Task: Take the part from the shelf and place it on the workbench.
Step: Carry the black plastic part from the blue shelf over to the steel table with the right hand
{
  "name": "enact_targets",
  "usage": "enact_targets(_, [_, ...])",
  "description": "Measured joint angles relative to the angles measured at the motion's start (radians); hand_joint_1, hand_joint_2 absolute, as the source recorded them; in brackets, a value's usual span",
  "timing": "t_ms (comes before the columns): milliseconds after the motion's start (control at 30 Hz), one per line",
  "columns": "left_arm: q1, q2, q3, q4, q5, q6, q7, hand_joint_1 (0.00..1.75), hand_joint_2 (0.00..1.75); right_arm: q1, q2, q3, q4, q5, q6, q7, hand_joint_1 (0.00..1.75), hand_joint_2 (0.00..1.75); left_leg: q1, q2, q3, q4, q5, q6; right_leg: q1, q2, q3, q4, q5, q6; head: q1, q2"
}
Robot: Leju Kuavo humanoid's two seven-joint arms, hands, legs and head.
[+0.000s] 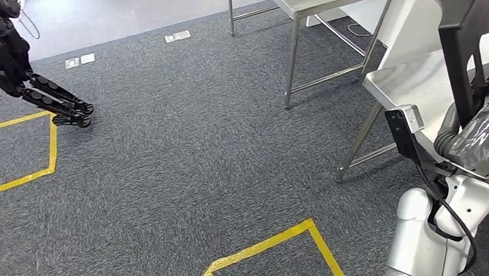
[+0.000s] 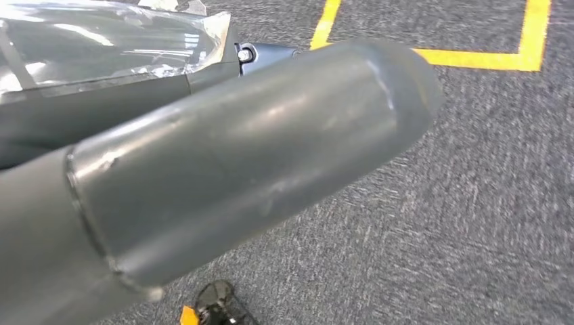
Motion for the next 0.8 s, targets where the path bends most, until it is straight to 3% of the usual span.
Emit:
enact_targets(33, [0.000,0.001,0.000,0.000,0.000,-0.001,0.000,0.00,0.00,-0.001,-0.006,0.004,0.000,0.001,0.000,0.010,1.75,1.75,0.001,-0.003,0.008,-0.021,0.025,0.002,0.000,0.013,0.000,0.002,0.000,0.000,0.000,0.000])
enact_targets(67, [0.000,0.001,0.000,0.000,0.001,-0.003,0.000,0.00,0.00,-0.003,-0.011,0.009,-0.001,0.003,0.000,0.019,1.75,1.75,0.002,-0.010,0.033,-0.076,0.062,0.004,0.000,0.027,0.000,0.004,0.000,0.000,0.000,0.000])
enact_targets(133, [0.000,0.002,0.000,0.000,0.002,-0.005,0.000,0.00,0.00,-0.009,-0.021,0.019,-0.001,0.004,0.000,0.036,1.75,1.75,0.008,-0.051,0.096,-0.210,0.122,0.009,0.002,0.051,-0.003,0.009,0.001,0.003,0.000,0.000])
enact_targets(200, [0.000,0.003,-0.001,0.000,0.002,-0.008,0.000,0.00,0.00,-0.015,-0.031,0.031,-0.003,0.006,0.000,0.053,1.75,1.75,0.009,-0.077,0.123,-0.271,0.134,0.011,0.001,0.073,-0.013,0.012,0.007,0.012,0.000,0.000])
enact_targets(267, [-0.001,0.003,-0.002,0.000,0.002,-0.009,-0.001,0.00,0.00,-0.016,-0.046,0.042,-0.005,0.007,0.000,0.069,1.75,1.75,0.004,-0.059,0.122,-0.276,0.137,0.018,-0.002,0.094,-0.024,0.009,0.015,0.025,0.000,0.000])
enact_targets(300, [-0.001,0.002,-0.002,0.000,0.002,-0.010,-0.002,0.00,0.00,-0.016,-0.055,0.045,-0.006,0.007,0.000,0.075,1.75,1.75,0.004,-0.047,0.122,-0.280,0.142,0.025,-0.002,0.086,-0.030,0.012,0.014,0.029,0.001,0.000])
enact_targets(367, [-0.001,0.002,-0.003,0.000,0.001,-0.011,-0.004,0.00,0.00,-0.020,-0.071,0.050,-0.007,0.007,0.000,0.084,1.75,1.75,0.005,-0.023,0.121,-0.289,0.151,0.036,0.001,0.036,-0.058,0.060,-0.013,0.029,0.005,0.000])
enact_targets(433, [0.000,0.005,-0.004,0.000,0.000,-0.013,-0.005,0.00,0.00,-0.024,-0.081,0.058,-0.008,0.007,0.000,0.088,1.75,1.75,0.002,0.003,0.116,-0.290,0.154,0.040,0.003,-0.013,-0.113,0.186,-0.072,0.021,0.009,0.000])
enact_targets(500, [0.002,0.006,-0.006,0.000,-0.001,-0.016,-0.006,0.00,0.00,-0.024,-0.087,0.064,-0.008,0.008,0.000,0.091,1.75,1.75,0.000,0.032,0.112,-0.289,0.154,0.041,0.002,-0.025,-0.154,0.290,-0.107,0.022,0.010,0.000])
enact_targets(533, [0.002,0.007,-0.007,0.000,-0.002,-0.018,-0.006,0.00,0.00,-0.024,-0.090,0.065,-0.007,0.008,0.000,0.093,1.75,1.75,-0.001,0.046,0.111,-0.289,0.154,0.041,0.001,-0.030,-0.147,0.286,-0.102,0.028,0.010,0.000])
enact_targets(600, [0.001,0.006,-0.009,0.000,-0.002,-0.018,-0.007,0.00,0.00,-0.026,-0.097,0.068,-0.007,0.008,0.000,0.097,1.75,1.75,-0.001,0.071,0.113,-0.289,0.153,0.039,0.001,-0.060,-0.075,0.168,-0.060,0.041,0.011,0.000])
enact_targets(667, [0.001,0.006,-0.009,0.000,-0.002,-0.018,-0.009,0.00,0.00,-0.031,-0.103,0.074,-0.007,0.008,0.000,0.101,1.75,1.75,-0.008,0.092,0.115,-0.287,0.150,0.032,0.007,-0.106,-0.004,0.044,-0.030,0.040,0.011,0.000])
enact_targets(700, [0.001,0.006,-0.009,0.000,-0.002,-0.018,-0.010,0.00,0.00,-0.032,-0.106,0.076,-0.007,0.008,0.000,0.102,1.75,1.75,-0.011,0.103,0.116,-0.287,0.148,0.028,0.011,-0.117,0.009,0.018,-0.025,0.034,0.011,0.000])
enact_targets(800, [0.000,0.007,-0.009,0.000,0.002,-0.020,-0.016,0.00,0.00,-0.032,-0.117,0.082,-0.007,0.008,0.000,0.111,1.75,1.75,-0.009,0.125,0.119,-0.284,0.143,0.014,0.011,-0.085,0.008,0.009,-0.020,0.017,0.010,0.000])
